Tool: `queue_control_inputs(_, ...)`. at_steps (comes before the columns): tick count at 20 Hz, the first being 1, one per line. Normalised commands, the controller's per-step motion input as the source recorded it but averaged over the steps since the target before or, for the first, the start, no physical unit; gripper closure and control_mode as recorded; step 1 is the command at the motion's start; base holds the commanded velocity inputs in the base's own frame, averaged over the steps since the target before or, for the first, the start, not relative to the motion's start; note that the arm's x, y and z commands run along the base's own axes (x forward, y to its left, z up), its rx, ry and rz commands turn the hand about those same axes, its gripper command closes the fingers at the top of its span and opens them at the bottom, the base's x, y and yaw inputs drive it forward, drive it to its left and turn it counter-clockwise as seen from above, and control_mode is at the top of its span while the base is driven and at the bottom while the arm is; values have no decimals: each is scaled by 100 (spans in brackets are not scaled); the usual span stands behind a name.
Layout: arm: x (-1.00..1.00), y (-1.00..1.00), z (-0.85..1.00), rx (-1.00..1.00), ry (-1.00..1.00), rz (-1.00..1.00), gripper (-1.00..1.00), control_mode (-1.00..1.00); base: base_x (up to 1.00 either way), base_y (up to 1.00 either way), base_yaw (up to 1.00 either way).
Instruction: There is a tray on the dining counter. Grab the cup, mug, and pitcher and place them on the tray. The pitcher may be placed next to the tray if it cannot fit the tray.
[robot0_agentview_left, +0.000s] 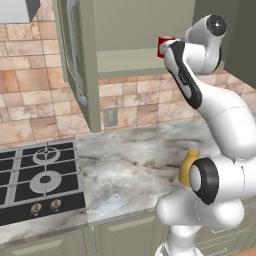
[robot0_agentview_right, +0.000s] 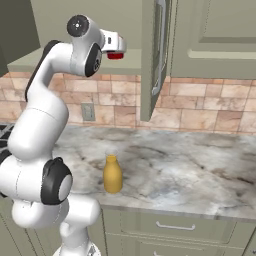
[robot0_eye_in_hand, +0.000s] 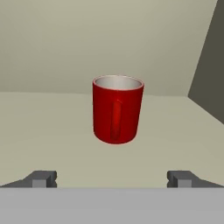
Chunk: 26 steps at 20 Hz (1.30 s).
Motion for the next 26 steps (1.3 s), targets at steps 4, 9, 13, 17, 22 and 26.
queue_control_inputs(4,16,0,-7,0,0,0,-100,-100,0,0,0)
queue_control_inputs(9,11,0,-12,0,0,0,-100,-100,0,0,0)
queue_control_inputs(13,22,0,0,0,0,0,-100,-100,0,0,0)
queue_control_inputs(17,25,0,0,0,0,0,-100,-100,0,0,0)
queue_control_inputs(22,22,0,0,0,0,0,-100,-100,0,0,0)
queue_control_inputs(26,25,0,0,0,0,0,-100,-100,0,0,0)
